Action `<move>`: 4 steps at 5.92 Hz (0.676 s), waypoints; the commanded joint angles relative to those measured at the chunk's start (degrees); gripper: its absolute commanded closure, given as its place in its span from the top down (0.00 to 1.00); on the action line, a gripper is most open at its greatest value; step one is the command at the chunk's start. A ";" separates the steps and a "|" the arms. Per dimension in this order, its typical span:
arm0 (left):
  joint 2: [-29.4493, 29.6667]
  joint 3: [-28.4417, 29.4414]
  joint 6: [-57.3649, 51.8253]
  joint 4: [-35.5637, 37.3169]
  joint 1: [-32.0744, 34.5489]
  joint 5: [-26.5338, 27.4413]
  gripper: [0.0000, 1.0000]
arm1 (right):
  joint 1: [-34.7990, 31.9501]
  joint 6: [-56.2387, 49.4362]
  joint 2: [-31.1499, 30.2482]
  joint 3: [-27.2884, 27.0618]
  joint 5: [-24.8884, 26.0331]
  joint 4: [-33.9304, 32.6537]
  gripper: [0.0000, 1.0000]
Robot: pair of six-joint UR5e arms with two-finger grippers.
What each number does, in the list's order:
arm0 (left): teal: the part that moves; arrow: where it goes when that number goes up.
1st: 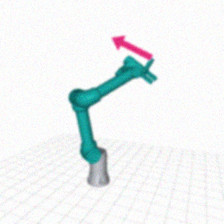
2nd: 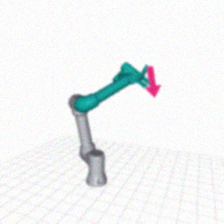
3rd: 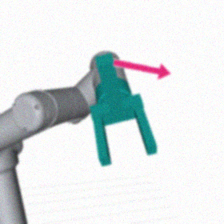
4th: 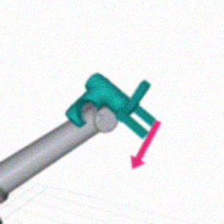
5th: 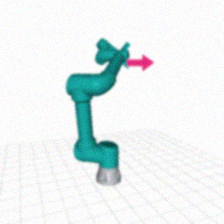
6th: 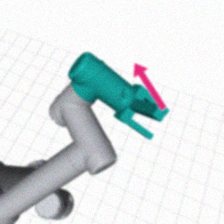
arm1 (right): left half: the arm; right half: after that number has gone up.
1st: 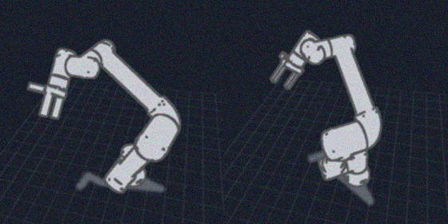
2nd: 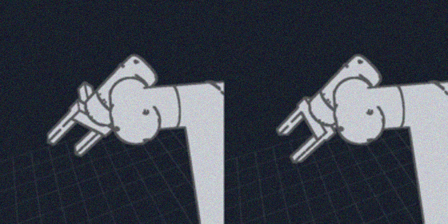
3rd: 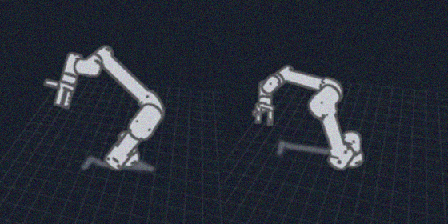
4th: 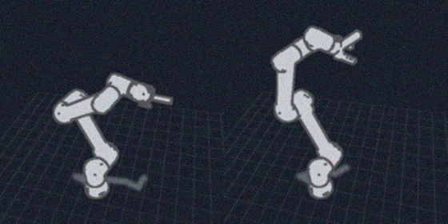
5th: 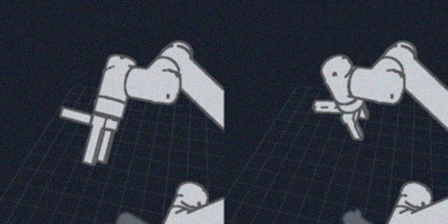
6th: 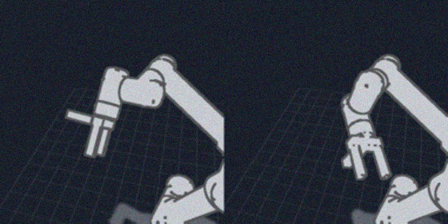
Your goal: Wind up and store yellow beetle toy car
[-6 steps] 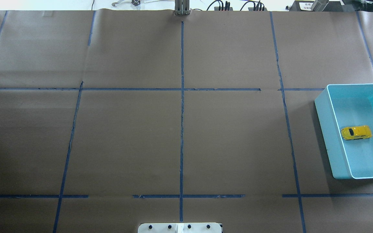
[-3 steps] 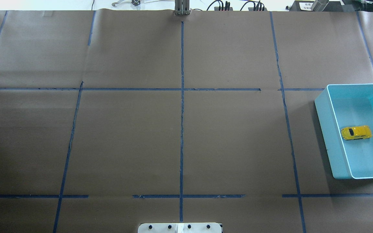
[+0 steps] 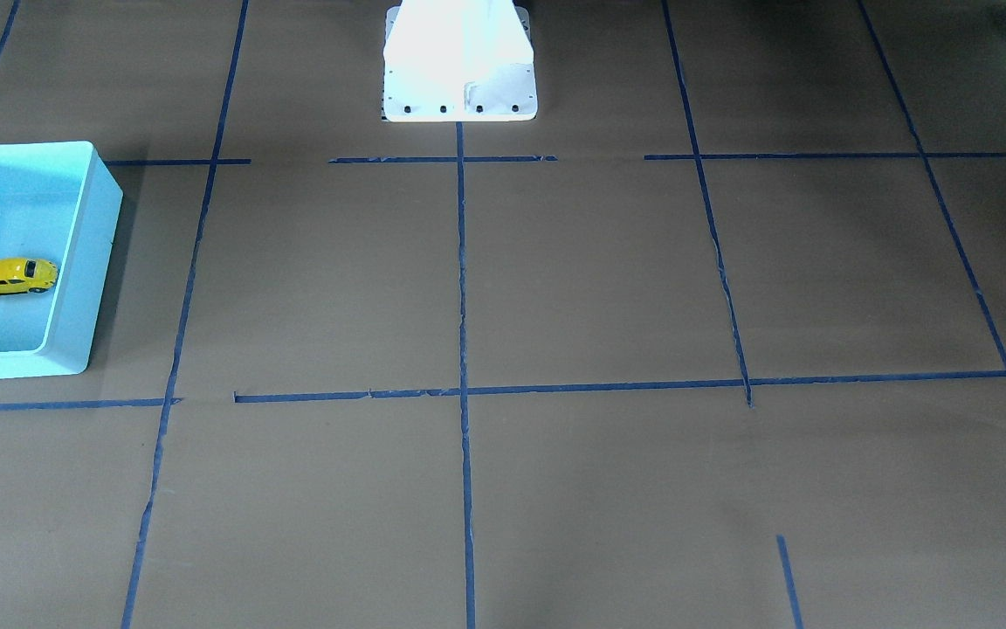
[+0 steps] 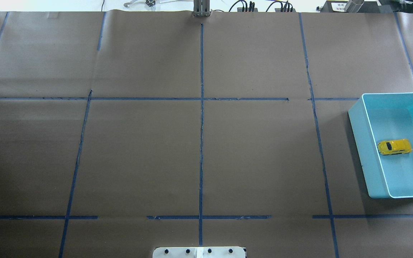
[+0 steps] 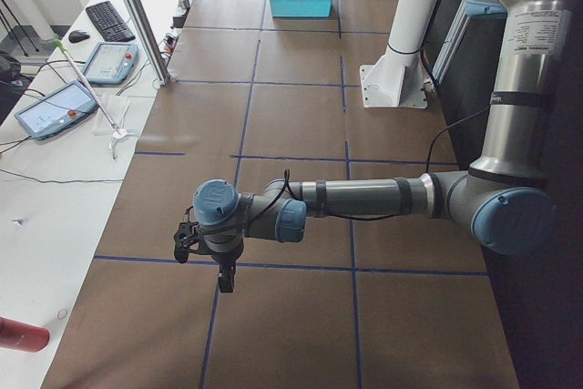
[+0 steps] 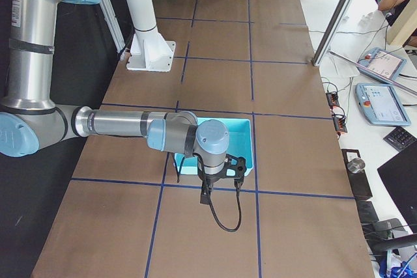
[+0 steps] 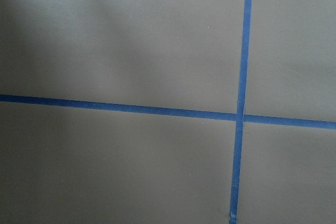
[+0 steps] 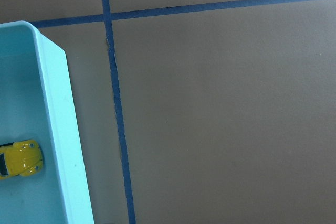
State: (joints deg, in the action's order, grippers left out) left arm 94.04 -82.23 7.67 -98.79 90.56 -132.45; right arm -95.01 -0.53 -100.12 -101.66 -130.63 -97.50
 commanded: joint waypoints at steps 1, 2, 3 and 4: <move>0.00 -0.04 -0.02 0.00 -0.03 0.00 1.00 | 0.09 -0.34 0.10 0.58 -0.07 0.03 1.00; 0.00 -0.04 -0.02 0.00 -0.03 0.00 1.00 | 0.09 -0.17 0.45 0.68 -0.94 0.03 1.00; 0.00 -0.04 -0.02 0.00 -0.03 0.00 1.00 | 0.09 -0.26 0.37 0.94 -1.55 0.03 1.00; 0.09 -0.04 0.06 0.00 -0.03 0.00 1.00 | 0.09 -0.34 0.45 1.03 -1.56 0.03 1.00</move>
State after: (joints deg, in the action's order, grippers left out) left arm 94.08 -82.26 7.67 -98.79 90.53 -132.45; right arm -94.92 -0.81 -99.73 -100.77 -131.99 -97.47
